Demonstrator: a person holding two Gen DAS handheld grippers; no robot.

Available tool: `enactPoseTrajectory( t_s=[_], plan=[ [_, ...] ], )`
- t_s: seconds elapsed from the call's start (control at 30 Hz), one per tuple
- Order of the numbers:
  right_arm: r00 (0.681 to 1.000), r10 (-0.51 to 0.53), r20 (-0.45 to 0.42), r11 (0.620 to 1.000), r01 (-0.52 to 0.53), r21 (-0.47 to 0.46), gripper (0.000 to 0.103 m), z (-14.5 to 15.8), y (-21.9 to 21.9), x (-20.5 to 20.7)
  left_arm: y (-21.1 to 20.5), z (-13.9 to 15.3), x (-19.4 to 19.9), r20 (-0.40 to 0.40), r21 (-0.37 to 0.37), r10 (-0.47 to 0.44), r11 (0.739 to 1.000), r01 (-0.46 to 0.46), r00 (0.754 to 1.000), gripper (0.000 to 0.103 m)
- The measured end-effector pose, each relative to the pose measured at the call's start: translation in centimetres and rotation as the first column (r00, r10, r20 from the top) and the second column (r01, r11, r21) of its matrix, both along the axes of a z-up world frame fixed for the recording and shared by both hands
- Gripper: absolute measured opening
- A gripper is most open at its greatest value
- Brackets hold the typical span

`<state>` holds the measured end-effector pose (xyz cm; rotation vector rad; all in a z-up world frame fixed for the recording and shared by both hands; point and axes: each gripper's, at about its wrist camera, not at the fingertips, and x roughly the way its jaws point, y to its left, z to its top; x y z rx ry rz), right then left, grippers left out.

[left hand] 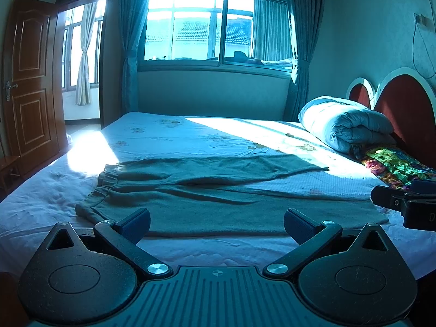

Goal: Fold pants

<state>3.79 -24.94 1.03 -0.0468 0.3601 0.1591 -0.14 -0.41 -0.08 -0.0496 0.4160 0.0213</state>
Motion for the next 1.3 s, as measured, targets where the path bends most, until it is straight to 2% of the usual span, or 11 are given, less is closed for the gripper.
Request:
enactPoseTrajectory(
  t_s=[1.3],
  plan=[
    [1.000,0.002,-0.002,1.000,-0.002,0.000,0.096,0.26,0.02,-0.19,-0.07,-0.21,0.21,-0.004,0.005,-0.003,1.000,0.003,1.000,0.103]
  ],
)
